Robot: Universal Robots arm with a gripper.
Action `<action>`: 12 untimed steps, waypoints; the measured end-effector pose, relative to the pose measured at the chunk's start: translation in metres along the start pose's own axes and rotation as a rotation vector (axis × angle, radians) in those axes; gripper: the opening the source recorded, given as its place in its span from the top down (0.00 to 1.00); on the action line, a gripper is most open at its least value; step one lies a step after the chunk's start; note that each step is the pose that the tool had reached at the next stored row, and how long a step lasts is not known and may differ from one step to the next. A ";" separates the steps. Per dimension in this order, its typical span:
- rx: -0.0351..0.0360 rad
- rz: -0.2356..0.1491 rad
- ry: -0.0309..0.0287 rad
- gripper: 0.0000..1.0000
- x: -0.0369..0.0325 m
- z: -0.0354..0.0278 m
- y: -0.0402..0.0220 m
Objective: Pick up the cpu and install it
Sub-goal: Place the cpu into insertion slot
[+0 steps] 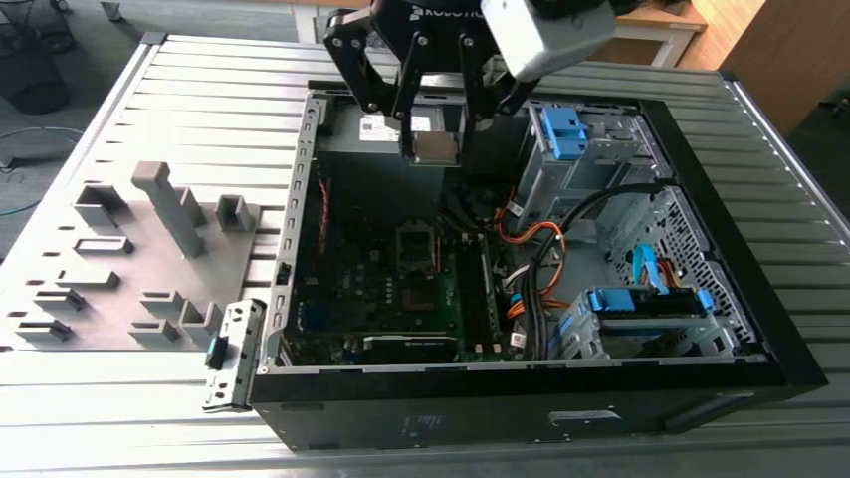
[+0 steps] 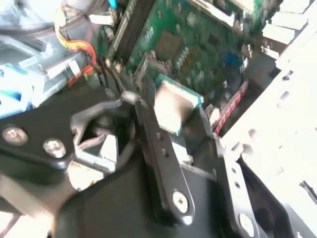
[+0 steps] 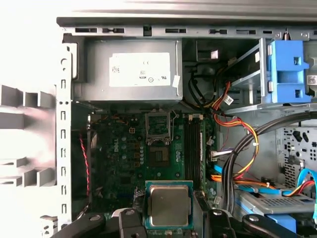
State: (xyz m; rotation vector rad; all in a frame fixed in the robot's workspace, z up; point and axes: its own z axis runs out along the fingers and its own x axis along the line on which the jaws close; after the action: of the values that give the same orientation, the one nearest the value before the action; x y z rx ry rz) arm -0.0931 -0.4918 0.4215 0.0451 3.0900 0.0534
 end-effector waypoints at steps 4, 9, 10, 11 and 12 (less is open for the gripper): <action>0.0024 0.000 0.0001 0.53 0.0001 0.0027 -0.0001; 0.0039 0.000 0.0000 0.53 0.0002 0.0027 -0.0001; 0.0050 0.000 0.0000 0.53 0.0002 0.0027 -0.0001; 0.0051 0.000 0.0000 0.53 0.0001 0.0027 -0.0001; 0.0052 0.000 -0.0001 0.53 0.0002 0.0027 -0.0001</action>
State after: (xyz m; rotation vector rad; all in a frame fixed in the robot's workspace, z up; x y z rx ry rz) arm -0.0931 -0.4918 0.4188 0.0450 3.0901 0.0453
